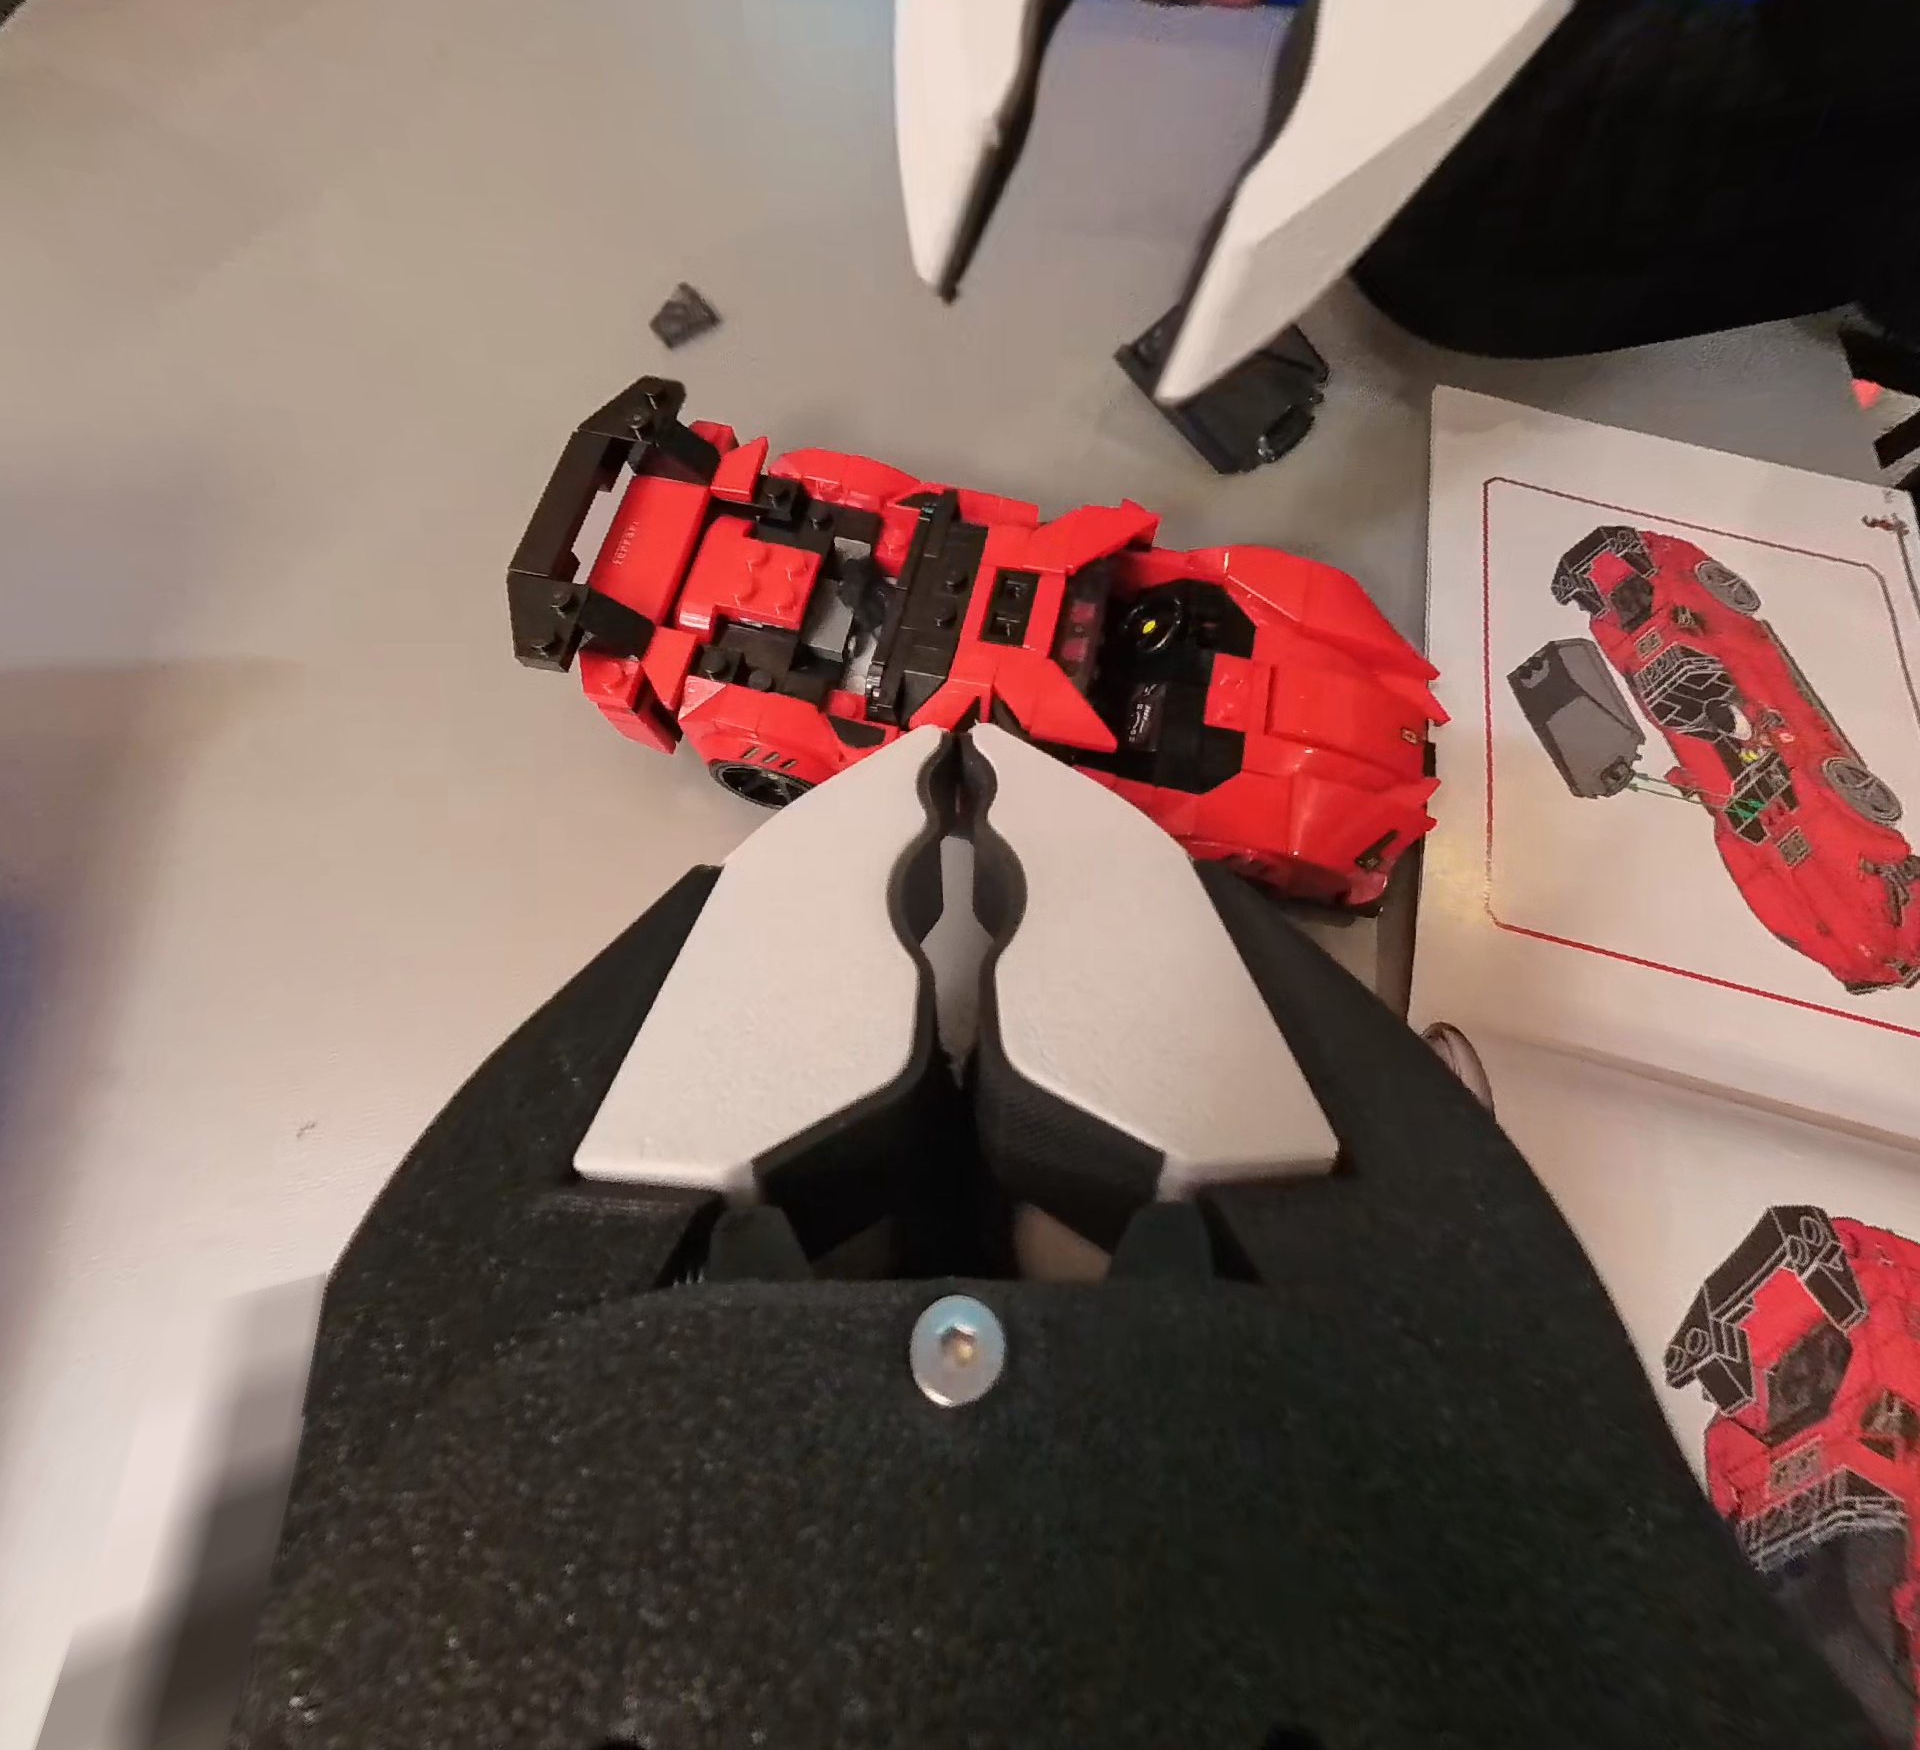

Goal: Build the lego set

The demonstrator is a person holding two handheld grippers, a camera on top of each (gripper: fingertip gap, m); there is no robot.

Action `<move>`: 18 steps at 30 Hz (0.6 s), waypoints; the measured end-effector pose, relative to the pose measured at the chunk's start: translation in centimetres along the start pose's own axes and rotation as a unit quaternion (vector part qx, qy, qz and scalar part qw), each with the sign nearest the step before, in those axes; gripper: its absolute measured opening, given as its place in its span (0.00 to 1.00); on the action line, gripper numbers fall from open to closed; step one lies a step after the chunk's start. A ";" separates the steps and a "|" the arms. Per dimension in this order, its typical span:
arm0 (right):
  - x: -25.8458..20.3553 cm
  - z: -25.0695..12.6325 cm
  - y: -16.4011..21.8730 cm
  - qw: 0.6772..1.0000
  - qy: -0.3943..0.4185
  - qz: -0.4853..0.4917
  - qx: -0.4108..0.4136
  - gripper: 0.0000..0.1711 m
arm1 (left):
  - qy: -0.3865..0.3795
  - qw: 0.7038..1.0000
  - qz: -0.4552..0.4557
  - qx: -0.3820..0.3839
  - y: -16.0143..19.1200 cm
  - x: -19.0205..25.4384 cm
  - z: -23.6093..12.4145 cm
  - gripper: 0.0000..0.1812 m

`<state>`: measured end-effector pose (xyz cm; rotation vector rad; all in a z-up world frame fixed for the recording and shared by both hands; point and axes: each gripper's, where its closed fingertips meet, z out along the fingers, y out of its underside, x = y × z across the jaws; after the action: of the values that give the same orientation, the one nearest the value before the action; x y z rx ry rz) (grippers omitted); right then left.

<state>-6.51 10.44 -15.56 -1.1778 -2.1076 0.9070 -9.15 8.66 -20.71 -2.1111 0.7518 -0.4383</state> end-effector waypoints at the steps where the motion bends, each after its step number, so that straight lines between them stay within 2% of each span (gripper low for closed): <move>1: -0.3 -0.1 0.3 1.000 -0.010 0.027 -0.001 0.27 | 0.000 1.000 -0.002 0.001 0.0 0.0 0.0 0.00; 6: -0.8 -0.9 2.0 0.994 0.003 0.111 -0.013 0.35 | 0.008 1.000 -0.021 -0.012 0.2 0.1 -0.5 0.00; 7: -0.8 -1.1 2.4 0.992 0.013 0.124 -0.017 0.35 | 0.003 1.000 -0.025 -0.017 0.3 0.0 -0.6 0.12; 8: -0.8 -1.2 2.6 0.991 0.021 0.133 -0.019 0.37 | -0.012 0.999 -0.032 -0.019 0.3 -0.4 -0.8 0.19; 18: -2.6 -1.9 2.4 0.980 0.078 0.178 -0.032 0.46 | -0.124 0.989 -0.062 -0.041 1.3 -0.7 -5.1 0.66</move>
<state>-2.70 9.58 -16.58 -1.6388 -1.8452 0.8709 -12.94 5.42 -18.74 -2.2453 0.5045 -0.2066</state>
